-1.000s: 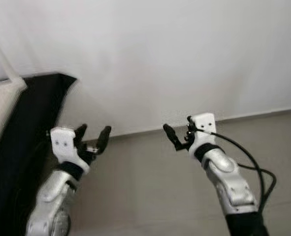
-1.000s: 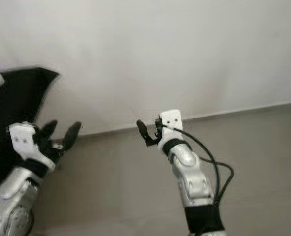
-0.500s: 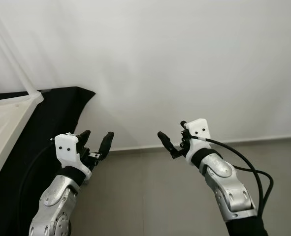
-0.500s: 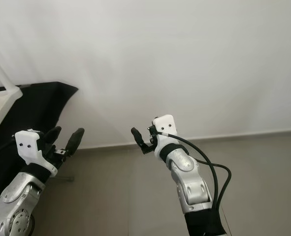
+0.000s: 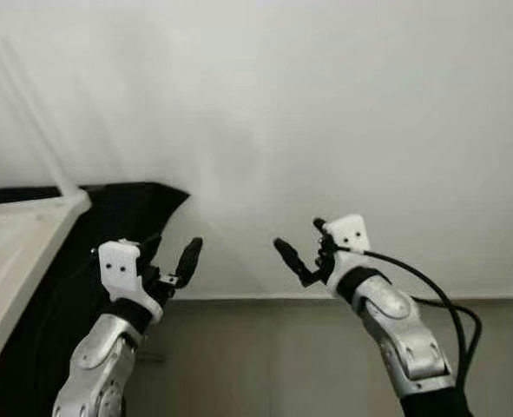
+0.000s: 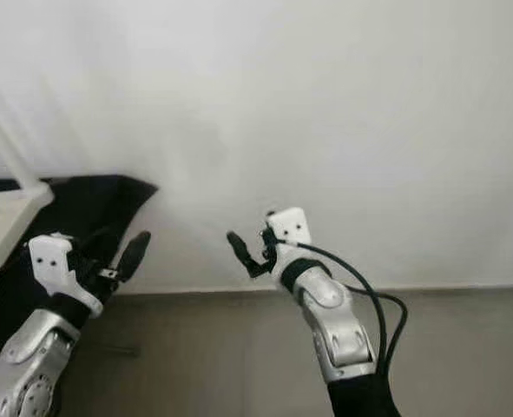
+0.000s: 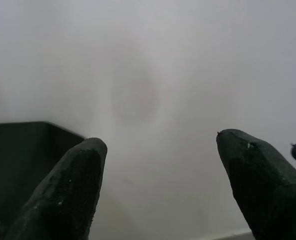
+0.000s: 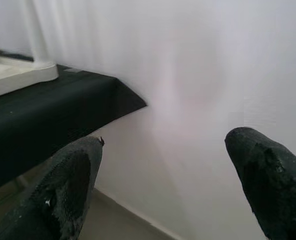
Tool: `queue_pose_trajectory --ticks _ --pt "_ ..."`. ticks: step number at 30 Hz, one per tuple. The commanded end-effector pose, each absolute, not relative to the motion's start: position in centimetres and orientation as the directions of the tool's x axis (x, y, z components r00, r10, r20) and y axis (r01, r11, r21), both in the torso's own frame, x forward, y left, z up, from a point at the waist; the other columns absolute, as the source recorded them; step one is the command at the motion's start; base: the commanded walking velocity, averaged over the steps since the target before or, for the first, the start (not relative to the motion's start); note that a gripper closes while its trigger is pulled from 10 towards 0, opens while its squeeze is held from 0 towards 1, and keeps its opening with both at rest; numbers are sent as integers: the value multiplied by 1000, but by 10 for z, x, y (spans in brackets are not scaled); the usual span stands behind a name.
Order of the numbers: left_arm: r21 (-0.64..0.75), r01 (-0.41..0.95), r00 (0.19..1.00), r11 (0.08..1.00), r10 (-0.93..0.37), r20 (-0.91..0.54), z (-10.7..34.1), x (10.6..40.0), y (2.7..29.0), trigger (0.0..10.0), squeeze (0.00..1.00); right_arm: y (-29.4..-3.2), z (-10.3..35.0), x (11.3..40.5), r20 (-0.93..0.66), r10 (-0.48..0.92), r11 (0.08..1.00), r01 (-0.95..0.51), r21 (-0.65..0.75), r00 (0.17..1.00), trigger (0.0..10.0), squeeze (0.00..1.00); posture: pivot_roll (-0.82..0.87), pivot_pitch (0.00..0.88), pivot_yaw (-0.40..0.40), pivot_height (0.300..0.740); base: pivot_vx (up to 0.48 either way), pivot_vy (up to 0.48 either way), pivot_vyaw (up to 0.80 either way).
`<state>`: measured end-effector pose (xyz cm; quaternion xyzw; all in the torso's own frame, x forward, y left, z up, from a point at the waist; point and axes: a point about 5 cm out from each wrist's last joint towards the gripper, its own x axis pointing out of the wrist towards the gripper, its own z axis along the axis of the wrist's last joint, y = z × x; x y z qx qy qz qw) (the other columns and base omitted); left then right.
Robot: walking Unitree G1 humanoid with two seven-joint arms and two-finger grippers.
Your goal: Building children table
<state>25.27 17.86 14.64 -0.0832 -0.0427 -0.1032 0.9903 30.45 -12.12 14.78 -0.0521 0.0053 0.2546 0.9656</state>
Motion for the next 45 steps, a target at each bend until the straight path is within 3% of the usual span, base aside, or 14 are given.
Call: queue_pose_trajectory --ticks 1,17,25,35,45 --pt "-156 202 977 967 -188 100 146 253 181 10000 0 -117 147 302 -43 517 847 -518 -119 855 10000 0 -149 49 63 740 390 0 519" --pt "-125 237 969 964 -225 104 149 252 177 10000 0 -112 150 299 -34 639 762 -638 -107 769 10000 0 -148 58 69 740 71 0 800" --pt "-110 248 967 962 -238 94 150 251 175 10000 0 -111 175 304 31 721 689 -711 -137 692 10000 0 -129 53 63 740 0 0 800" --pt "-107 264 961 958 -252 117 158 251 168 10000 0 -114 180 317 43 674 730 -655 -197 738 10000 0 -124 29 52 740 0 0 799" --pt "-174 264 963 949 -252 92 151 247 162 10000 0 -106 167 317 26 641 759 -628 -171 767 10000 0 -115 1 49 740 0 -336 0"
